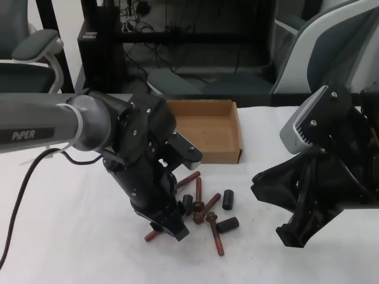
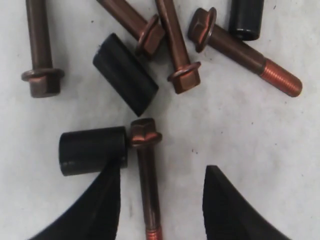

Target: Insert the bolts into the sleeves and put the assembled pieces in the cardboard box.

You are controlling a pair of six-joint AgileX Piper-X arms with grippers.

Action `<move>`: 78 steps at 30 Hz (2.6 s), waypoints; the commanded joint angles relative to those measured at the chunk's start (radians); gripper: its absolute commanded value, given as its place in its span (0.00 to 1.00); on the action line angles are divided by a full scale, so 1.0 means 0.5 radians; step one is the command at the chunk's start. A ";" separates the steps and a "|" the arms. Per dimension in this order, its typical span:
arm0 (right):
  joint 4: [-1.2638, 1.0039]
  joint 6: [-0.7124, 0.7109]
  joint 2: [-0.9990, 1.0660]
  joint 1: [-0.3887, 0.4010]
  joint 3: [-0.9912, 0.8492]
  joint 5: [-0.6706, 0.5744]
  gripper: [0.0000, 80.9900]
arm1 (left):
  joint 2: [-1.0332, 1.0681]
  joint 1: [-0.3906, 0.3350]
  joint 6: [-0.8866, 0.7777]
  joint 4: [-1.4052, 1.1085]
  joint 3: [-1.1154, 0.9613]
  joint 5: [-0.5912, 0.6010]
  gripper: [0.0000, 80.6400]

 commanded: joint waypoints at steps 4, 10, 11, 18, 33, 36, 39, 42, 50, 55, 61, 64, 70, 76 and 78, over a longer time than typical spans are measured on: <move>-0.028 0.000 -0.025 -0.003 -0.009 -0.029 0.01 | 0.033 -0.001 0.029 -0.005 -0.014 -0.066 0.66; -0.028 0.000 -0.025 -0.003 -0.009 -0.029 0.01 | 0.108 -0.018 0.020 0.050 -0.014 -0.092 0.73; -0.028 0.000 -0.025 -0.003 -0.009 -0.029 0.01 | 0.108 -0.022 0.020 0.034 -0.014 -0.092 0.73; -0.028 0.000 -0.025 -0.003 -0.009 -0.029 0.01 | 0.112 -0.021 0.020 0.004 -0.014 -0.088 0.66; -0.028 -0.048 -0.025 -0.003 -0.009 -0.029 0.01 | 0.112 -0.021 0.020 0.126 -0.014 -0.084 0.02; -0.028 -0.048 -0.025 -0.003 -0.009 -0.029 0.01 | 0.095 -0.021 -0.044 0.142 -0.014 -0.084 0.02; -0.028 -0.048 -0.025 -0.003 -0.009 -0.029 0.01 | 0.045 -0.015 -0.123 0.143 -0.014 -0.084 0.02; -0.028 -0.048 -0.025 -0.003 -0.009 -0.029 0.01 | -0.036 0.008 -0.138 0.139 -0.014 -0.072 0.02; -0.028 -0.048 -0.025 -0.003 -0.009 -0.029 0.01 | -0.327 0.186 -0.442 -0.076 -0.014 0.287 0.02; -0.028 -0.044 -0.025 -0.003 -0.009 -0.029 0.01 | -0.509 0.278 -0.546 -0.321 -0.014 0.521 0.02; -0.187 0.046 -0.025 -0.003 -0.009 -0.125 0.01 | -0.626 0.311 -0.587 -0.559 -0.014 0.918 0.02; -0.291 0.115 -0.025 -0.003 -0.009 -0.125 0.01 | -0.646 0.311 -0.607 -0.683 -0.014 1.123 0.02; -0.379 0.150 -0.012 -0.003 -0.009 -0.134 0.01 | -0.676 0.342 -0.882 -1.030 0.023 1.378 0.02; -0.646 0.323 0.092 -0.003 -0.005 -0.134 0.01 | -0.802 0.472 -1.316 -1.606 0.204 1.489 0.02; -0.747 0.402 0.134 -0.003 -0.005 -0.143 0.01 | -0.858 0.516 -1.507 -1.829 0.284 1.489 0.02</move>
